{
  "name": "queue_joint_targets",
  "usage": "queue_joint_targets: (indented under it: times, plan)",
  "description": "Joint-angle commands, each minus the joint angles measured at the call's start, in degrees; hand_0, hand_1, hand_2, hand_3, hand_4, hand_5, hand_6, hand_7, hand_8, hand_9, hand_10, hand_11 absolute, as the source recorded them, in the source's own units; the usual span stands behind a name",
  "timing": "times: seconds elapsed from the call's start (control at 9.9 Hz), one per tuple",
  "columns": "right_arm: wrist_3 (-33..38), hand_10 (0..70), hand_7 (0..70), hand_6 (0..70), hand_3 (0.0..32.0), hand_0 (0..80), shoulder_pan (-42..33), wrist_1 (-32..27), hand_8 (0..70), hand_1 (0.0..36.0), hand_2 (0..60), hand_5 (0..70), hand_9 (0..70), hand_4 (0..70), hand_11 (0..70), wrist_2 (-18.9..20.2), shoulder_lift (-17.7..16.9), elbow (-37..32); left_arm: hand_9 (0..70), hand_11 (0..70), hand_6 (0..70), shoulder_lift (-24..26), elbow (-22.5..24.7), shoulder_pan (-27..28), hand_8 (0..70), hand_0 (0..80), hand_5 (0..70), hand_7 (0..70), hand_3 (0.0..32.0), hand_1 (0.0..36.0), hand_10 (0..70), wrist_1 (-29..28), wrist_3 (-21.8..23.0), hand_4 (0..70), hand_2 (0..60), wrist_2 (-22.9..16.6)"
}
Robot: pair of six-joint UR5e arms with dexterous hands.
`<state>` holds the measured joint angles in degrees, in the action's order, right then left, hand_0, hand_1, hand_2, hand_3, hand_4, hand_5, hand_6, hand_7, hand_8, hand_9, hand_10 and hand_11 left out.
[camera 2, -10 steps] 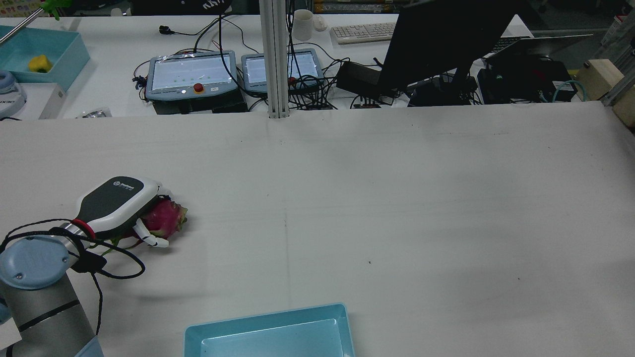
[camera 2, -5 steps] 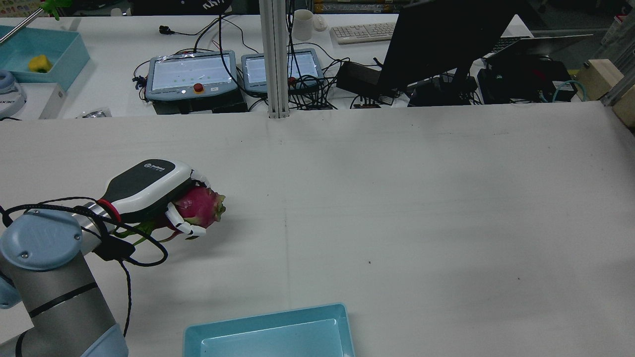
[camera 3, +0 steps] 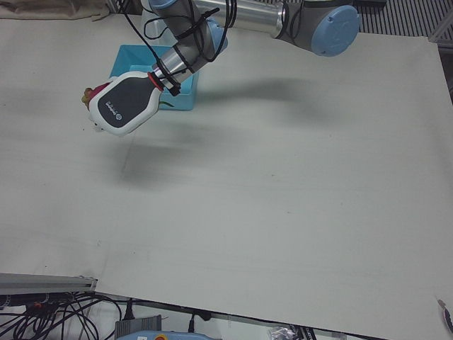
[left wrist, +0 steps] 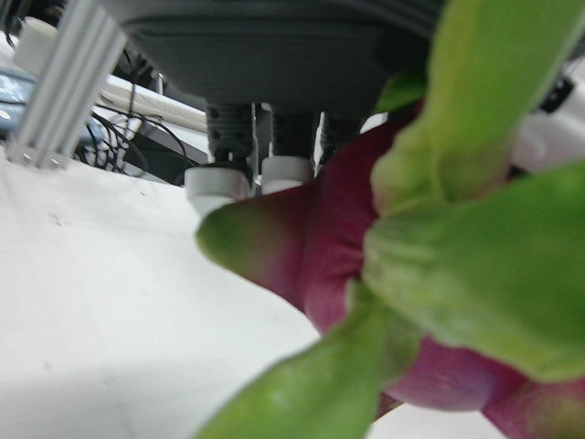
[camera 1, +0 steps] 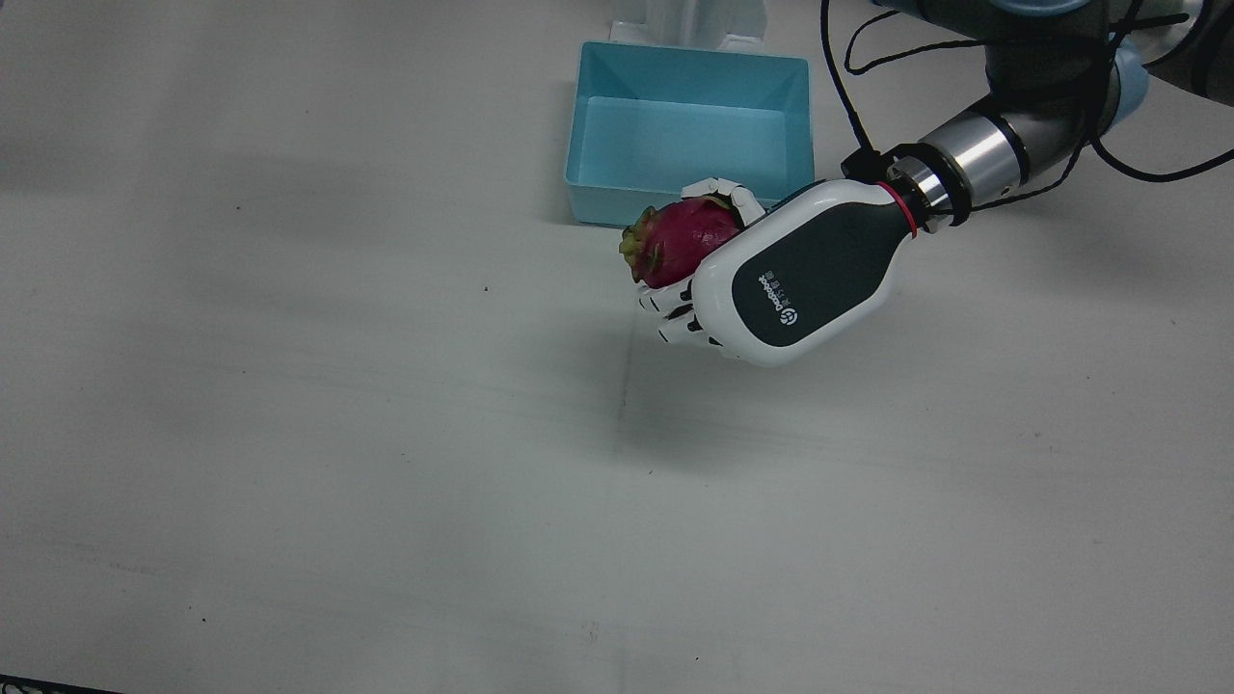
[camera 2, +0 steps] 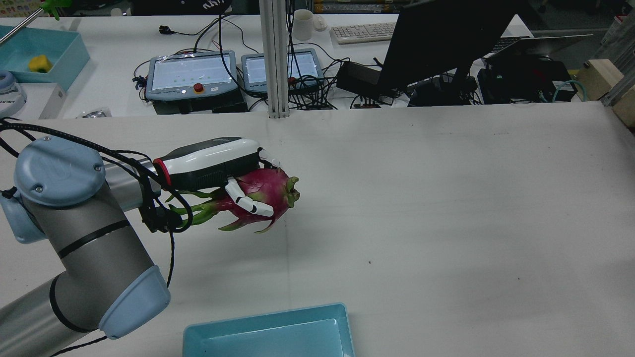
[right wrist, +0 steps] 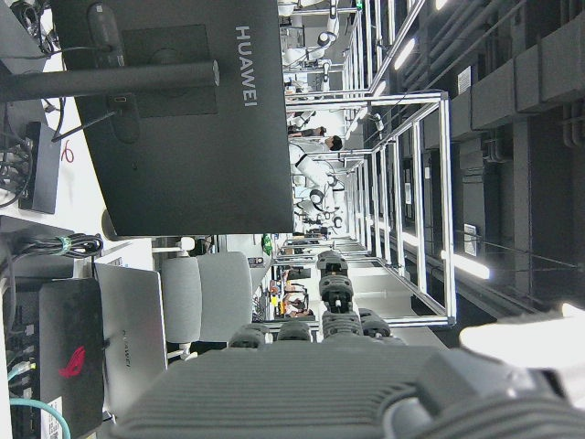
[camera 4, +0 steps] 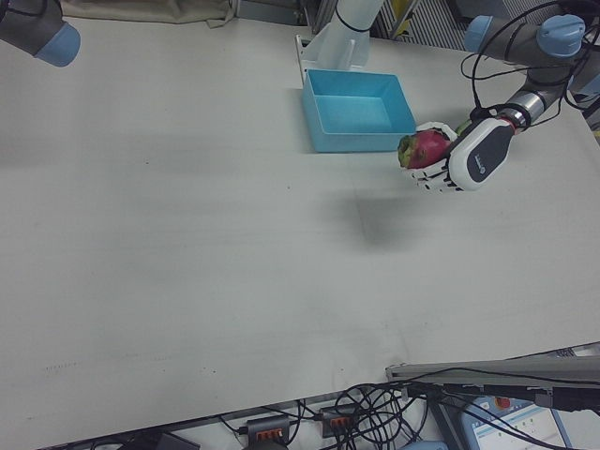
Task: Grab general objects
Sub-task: 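Lift the dragon fruit with the left hand off the table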
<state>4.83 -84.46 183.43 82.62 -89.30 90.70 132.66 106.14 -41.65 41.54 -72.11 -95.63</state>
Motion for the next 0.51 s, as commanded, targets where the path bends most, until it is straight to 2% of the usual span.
queue_joint_targets:
  times: [0.0,0.3,0.4]
  plan:
    - [0.0,0.0,0.0,0.0,0.0,0.0,0.0,0.0,0.0,0.0,0.0,0.0,0.0,0.0,0.0,0.0,0.0,0.0,70.0,70.0,70.0,1.2,-2.17,-0.89,70.0,14.5,70.0,70.0,0.0,0.0,70.0,-9.01,15.74,70.0,60.0,-11.94]
    - [0.0,0.0,0.0,0.0,0.0,0.0,0.0,0.0,0.0,0.0,0.0,0.0,0.0,0.0,0.0,0.0,0.0,0.0,70.0,70.0,70.0,1.29,-0.94,-1.85,70.0,12.3,70.0,70.0,0.0,0.0,70.0,-10.59,20.67,70.0,60.0,-17.21]
    - [0.0,0.0,0.0,0.0,0.0,0.0,0.0,0.0,0.0,0.0,0.0,0.0,0.0,0.0,0.0,0.0,0.0,0.0,70.0,70.0,70.0,1.12,1.94,-2.21,70.0,13.0,70.0,70.0,0.0,0.0,70.0,-9.91,21.04,70.0,60.0,-18.71]
